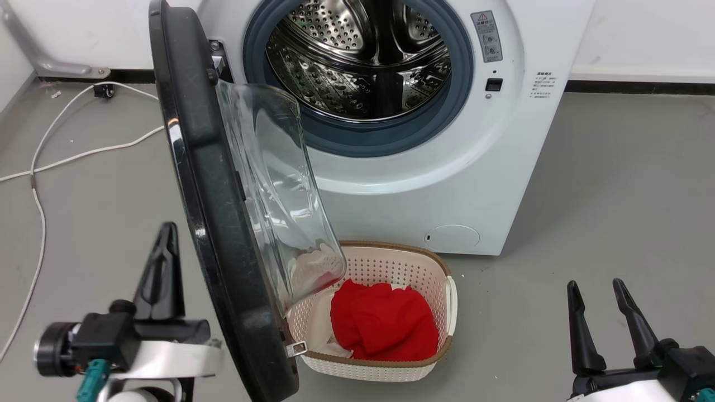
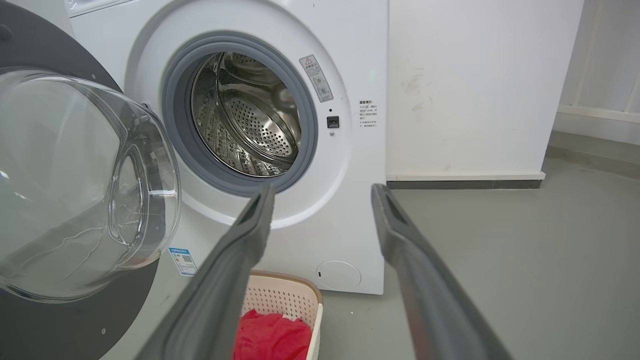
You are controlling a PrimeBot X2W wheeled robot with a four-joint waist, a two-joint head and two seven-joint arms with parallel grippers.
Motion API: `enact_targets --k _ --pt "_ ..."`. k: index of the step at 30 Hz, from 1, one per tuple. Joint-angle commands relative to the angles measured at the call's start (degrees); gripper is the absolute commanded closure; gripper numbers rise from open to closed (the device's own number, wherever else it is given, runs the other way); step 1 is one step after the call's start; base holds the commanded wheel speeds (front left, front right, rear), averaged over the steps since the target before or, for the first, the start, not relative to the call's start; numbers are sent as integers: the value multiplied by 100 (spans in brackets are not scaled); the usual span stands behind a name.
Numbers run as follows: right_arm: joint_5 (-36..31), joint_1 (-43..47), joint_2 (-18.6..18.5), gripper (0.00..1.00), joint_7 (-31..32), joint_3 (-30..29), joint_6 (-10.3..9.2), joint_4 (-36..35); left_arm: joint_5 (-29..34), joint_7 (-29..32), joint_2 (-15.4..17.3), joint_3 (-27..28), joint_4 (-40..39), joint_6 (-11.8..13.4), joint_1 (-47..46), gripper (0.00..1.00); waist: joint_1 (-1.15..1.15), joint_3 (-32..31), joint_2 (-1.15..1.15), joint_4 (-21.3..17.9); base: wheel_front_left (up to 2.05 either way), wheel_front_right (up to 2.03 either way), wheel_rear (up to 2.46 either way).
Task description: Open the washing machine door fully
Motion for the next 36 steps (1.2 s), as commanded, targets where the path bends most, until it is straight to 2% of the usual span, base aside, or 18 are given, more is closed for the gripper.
enact_targets --k 1,12,20,21,22,27,31,36 --pt "36 -34 19 0 -8 0 -4 31 4 -12 3 57 -187 43 -97 100 0 -9 0 11 0 0 0" --pt "167 -56 19 0 -8 -1 -4 145 106 -11 3 159 -1992 62 -379 100 0 -47 0 42 0 0 0" --pt "276 -77 19 0 -8 19 -4 264 50 -10 76 -582 -3048 -88 -510 100 0 -66 0 25 0 0 0" --pt "287 -86 19 0 -8 21 -4 278 35 -10 100 -721 -3089 -101 -477 100 0 -70 0 22 0 0 0" --pt "322 -81 19 0 -8 30 -4 333 -63 -10 141 -1215 -3135 -127 -339 100 0 -89 0 10 0 0 0" --pt "346 -69 19 0 -8 57 -4 415 -311 119 283 -2025 -2882 -143 -5 100 0 -126 0 -8 0 0 0" --pt "373 -46 19 0 -8 64 -4 453 -584 494 353 -2420 -2651 -145 319 100 0 -152 0 -5 0 0 0" --pt "409 2 20 0 -8 96 -4 531 -841 991 448 -2617 -2315 -118 771 100 0 -167 0 34 0 0 0"
